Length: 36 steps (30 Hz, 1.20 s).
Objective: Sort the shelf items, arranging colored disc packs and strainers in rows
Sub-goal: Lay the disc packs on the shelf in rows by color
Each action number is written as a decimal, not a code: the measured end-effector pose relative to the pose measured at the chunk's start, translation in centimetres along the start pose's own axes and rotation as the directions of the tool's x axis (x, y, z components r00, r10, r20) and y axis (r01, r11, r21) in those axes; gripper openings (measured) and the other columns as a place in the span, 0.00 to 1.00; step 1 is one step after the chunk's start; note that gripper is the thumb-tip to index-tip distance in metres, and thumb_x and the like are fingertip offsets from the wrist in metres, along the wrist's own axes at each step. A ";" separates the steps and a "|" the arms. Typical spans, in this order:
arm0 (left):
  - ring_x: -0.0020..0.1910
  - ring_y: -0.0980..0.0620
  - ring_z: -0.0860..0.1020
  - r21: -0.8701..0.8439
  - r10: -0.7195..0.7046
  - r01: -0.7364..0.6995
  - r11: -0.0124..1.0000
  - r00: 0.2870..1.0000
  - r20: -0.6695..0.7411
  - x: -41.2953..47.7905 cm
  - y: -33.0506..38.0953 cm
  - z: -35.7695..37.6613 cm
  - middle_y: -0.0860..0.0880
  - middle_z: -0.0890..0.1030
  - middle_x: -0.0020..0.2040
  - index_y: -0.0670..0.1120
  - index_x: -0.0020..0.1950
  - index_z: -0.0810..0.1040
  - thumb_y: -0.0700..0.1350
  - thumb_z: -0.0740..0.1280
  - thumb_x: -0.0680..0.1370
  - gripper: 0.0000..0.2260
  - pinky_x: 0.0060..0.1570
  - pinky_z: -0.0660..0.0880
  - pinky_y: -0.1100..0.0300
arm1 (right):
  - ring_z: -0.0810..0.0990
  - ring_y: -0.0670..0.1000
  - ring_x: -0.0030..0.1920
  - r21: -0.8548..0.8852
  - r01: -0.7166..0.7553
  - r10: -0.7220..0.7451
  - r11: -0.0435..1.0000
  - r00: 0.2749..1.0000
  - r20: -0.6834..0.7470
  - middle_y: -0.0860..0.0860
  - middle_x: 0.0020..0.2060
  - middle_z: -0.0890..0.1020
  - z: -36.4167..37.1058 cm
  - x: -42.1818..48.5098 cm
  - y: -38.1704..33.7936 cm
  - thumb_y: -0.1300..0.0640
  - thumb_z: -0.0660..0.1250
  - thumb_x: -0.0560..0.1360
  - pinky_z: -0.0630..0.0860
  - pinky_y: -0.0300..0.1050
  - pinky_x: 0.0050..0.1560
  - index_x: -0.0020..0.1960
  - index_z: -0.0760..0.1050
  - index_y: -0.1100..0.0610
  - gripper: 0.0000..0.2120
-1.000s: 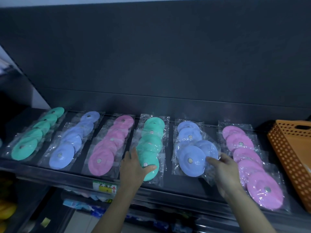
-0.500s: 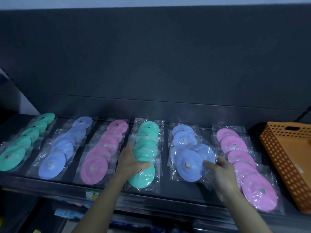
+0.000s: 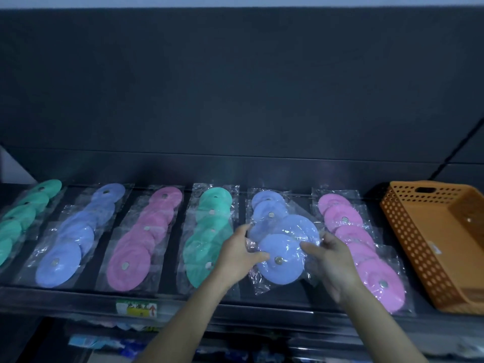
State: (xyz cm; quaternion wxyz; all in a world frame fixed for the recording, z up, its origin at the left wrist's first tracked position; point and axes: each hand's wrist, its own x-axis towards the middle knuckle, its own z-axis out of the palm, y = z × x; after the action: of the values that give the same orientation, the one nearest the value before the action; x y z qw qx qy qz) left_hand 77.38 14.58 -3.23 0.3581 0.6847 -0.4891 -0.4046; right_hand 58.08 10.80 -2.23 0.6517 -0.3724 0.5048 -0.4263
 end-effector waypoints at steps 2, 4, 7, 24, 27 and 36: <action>0.36 0.58 0.75 0.005 -0.031 0.032 0.999 0.999 -0.037 0.4 -0.2 0.4 0.52 0.77 0.40 0.49 0.57 0.73 0.41 0.76 0.67 0.22 0.34 0.70 0.73 | 0.74 0.58 0.33 0.011 0.007 -0.006 1.000 0.998 -0.069 0.61 0.36 0.81 -0.8 0.3 0.0 0.65 0.72 0.70 0.66 0.54 0.34 0.50 0.75 0.62 0.11; 0.33 0.60 0.73 0.095 -0.011 0.013 0.995 1.000 -0.022 0.9 -0.6 0.3 0.51 0.76 0.39 0.49 0.54 0.75 0.40 0.75 0.68 0.17 0.29 0.67 0.74 | 0.74 0.59 0.35 -0.015 0.048 -0.050 0.999 0.985 -0.166 0.61 0.37 0.79 -2.1 0.8 -0.3 0.63 0.74 0.68 0.68 0.58 0.38 0.51 0.73 0.66 0.15; 0.31 0.59 0.73 0.199 0.038 -0.044 0.979 0.999 0.034 1.6 -0.5 -0.4 0.49 0.78 0.43 0.47 0.53 0.78 0.36 0.72 0.71 0.13 0.29 0.69 0.71 | 0.76 0.55 0.36 -0.237 0.140 -0.205 0.961 0.938 -0.278 0.58 0.37 0.78 -4.0 1.7 -1.1 0.62 0.73 0.70 0.76 0.60 0.39 0.47 0.75 0.65 0.11; 0.47 0.52 0.73 0.233 -0.018 0.036 0.972 0.997 -0.078 3.2 0.8 0.9 0.50 0.76 0.53 0.47 0.69 0.67 0.42 0.63 0.78 0.19 0.44 0.68 0.61 | 0.78 0.55 0.45 -0.830 0.178 -0.114 0.529 0.984 0.139 0.54 0.41 0.81 -0.7 0.8 2.4 0.58 0.67 0.74 0.71 0.40 0.45 0.52 0.78 0.59 0.08; 0.49 0.53 0.75 0.082 -0.087 0.090 0.993 0.995 -0.039 3.0 0.5 1.2 0.52 0.75 0.56 0.48 0.69 0.66 0.44 0.65 0.77 0.21 0.47 0.70 0.59 | 0.71 0.58 0.61 -0.872 0.242 -0.205 0.427 0.964 0.167 0.56 0.59 0.73 -0.6 0.5 2.8 0.53 0.71 0.71 0.68 0.45 0.64 0.69 0.68 0.53 0.28; 0.44 0.54 0.75 0.132 -0.079 0.086 0.988 0.995 -0.062 3.5 0.6 2.0 0.51 0.74 0.52 0.47 0.70 0.66 0.43 0.62 0.78 0.19 0.40 0.69 0.61 | 0.61 0.52 0.71 -0.823 0.330 -0.143 0.462 0.944 0.298 0.54 0.72 0.58 -0.4 0.8 3.4 0.51 0.76 0.67 0.57 0.32 0.62 0.75 0.56 0.52 0.44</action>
State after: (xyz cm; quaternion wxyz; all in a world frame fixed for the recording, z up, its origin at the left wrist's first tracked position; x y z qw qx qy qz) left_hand 75.99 10.88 -4.27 0.3080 0.7380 -0.4761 -0.3657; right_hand 58.35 11.25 -5.68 0.3557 -0.7523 0.5291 -0.1659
